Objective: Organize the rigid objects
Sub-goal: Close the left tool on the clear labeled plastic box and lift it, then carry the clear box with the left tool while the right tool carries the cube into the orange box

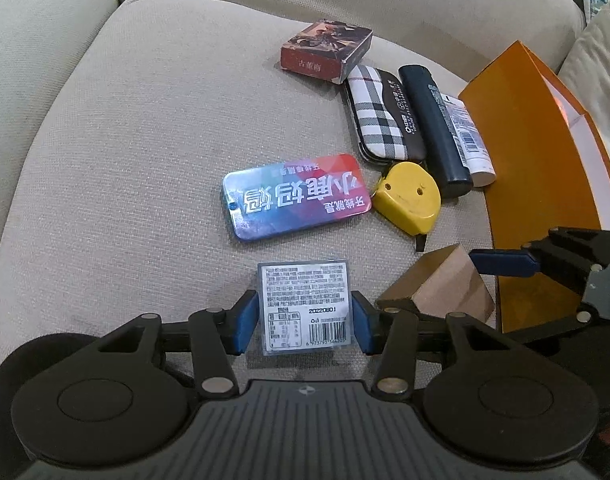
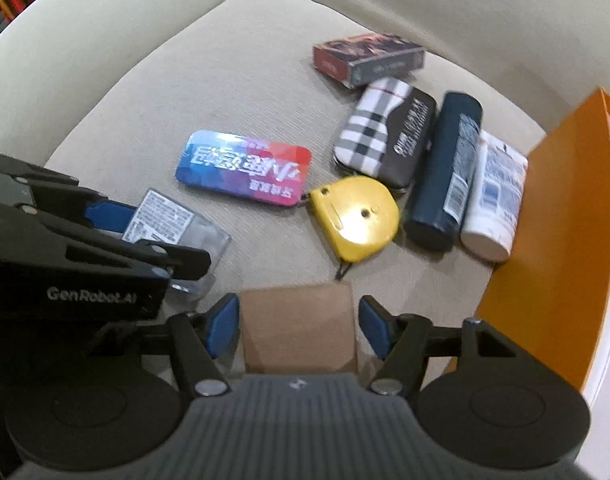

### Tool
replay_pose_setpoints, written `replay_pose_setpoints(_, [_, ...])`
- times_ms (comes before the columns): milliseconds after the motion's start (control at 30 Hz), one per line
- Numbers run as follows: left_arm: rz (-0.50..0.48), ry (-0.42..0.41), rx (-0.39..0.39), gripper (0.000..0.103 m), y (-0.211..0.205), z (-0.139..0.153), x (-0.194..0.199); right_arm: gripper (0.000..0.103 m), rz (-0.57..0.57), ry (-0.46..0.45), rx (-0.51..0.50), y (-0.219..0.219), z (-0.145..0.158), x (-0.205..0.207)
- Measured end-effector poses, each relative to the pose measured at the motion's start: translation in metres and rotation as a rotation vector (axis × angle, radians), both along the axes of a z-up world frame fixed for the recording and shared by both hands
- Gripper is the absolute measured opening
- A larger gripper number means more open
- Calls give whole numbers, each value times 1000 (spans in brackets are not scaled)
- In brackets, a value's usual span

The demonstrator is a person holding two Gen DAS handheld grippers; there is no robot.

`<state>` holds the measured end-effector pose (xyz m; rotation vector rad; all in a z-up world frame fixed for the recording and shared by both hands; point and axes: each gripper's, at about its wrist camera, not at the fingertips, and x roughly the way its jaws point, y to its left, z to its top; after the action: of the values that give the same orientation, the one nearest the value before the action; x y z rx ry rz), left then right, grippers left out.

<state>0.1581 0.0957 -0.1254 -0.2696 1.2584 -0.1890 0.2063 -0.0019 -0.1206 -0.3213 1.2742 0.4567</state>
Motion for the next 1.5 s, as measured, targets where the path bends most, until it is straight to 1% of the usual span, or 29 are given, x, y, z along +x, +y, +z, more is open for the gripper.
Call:
replay_pose_setpoints(167, [-13,-4,16,55,-2,0,0,70,-5,-1,6,-4,3,-5])
replay_pose_setpoints(233, [-16,-6,21,55,-2,1,-1,62,-7,7,9,-4,2,-6])
replay_pose_setpoints(500, [-31,-15,45,54,-5,4,-1,61,-7,-24,0,-2,2,-11])
replay_pose_setpoints(600, [-33,-33,65,54,-5,12,-7,61,-30,-49,30,-6,15,-16])
replay_pose_setpoints(667, [-23,-47,54,54,-5,22,-12,61,-30,-85,62,-13,31,-23])
replay_pose_setpoints(733, [-29,-78,39,54,-9,37,-16,61,-23,-130,78,-20,49,-30])
replay_pose_setpoints(800, [-50,-117,40,54,-17,54,-18,61,-14,-169,93,-30,66,-35])
replay_pose_setpoints(900, [-115,-188,40,54,-34,84,-18,61,25,-231,98,-49,92,-44])
replay_pose_setpoints(1033, [-215,-246,28,54,-65,119,-15,61,62,-294,87,-86,125,-51])
replay_pose_setpoints(1200, [-379,-300,21,54,-116,150,-6,61,52,-287,89,-139,145,-49])
replay_pose_setpoints(1267, [-439,-314,12,54,-137,157,-3,61,50,-285,73,-157,147,-48])
replay_pose_setpoints(1367, [-517,-324,25,54,-166,158,0,61,47,-276,34,-180,146,-44])
replay_pose_setpoints(1500, [-617,-311,46,54,-198,150,7,61,46,-249,-2,-202,133,-35])
